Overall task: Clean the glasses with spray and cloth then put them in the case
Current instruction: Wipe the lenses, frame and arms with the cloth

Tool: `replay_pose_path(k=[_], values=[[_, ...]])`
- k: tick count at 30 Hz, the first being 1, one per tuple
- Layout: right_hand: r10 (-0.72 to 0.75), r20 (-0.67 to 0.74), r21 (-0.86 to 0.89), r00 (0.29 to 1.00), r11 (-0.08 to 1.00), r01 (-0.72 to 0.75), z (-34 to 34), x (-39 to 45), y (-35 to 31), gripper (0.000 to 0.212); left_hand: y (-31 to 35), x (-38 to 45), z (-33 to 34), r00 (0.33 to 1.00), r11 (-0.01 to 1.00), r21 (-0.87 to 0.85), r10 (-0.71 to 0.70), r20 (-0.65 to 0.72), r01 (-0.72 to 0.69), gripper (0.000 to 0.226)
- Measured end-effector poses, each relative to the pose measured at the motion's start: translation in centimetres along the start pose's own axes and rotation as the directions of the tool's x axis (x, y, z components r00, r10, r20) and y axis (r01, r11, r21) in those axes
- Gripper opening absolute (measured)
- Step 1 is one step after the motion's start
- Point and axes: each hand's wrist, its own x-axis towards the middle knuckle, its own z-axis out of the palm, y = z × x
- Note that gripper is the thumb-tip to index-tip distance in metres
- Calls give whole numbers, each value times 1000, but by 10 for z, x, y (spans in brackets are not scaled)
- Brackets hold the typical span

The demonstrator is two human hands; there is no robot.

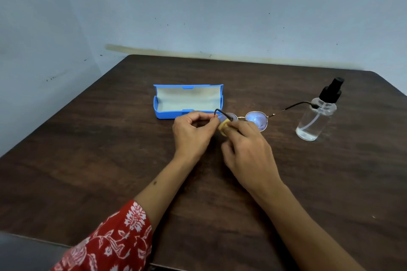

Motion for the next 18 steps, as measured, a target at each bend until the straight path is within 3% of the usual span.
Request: replay_pose_path(k=[7,12,15,18], values=[[54,-19,-28,998,998,-55,0,0,3,23,-2,1,0,1000,1000,-24,-10,4,11,14],[25,-54,79,998,997,-20,3,-2,1,24,-1,-1,-1,1000,1000,8,10,5,-10,9],[80,-82,44,993,996,-77,3,3,4,27,1,-2,0,1000,1000,16,22,13,-23,5],[46,-51,24,998,999,-45,2,2,1,26,2,-2,0,1000,999,20,25,-1,-25,6]])
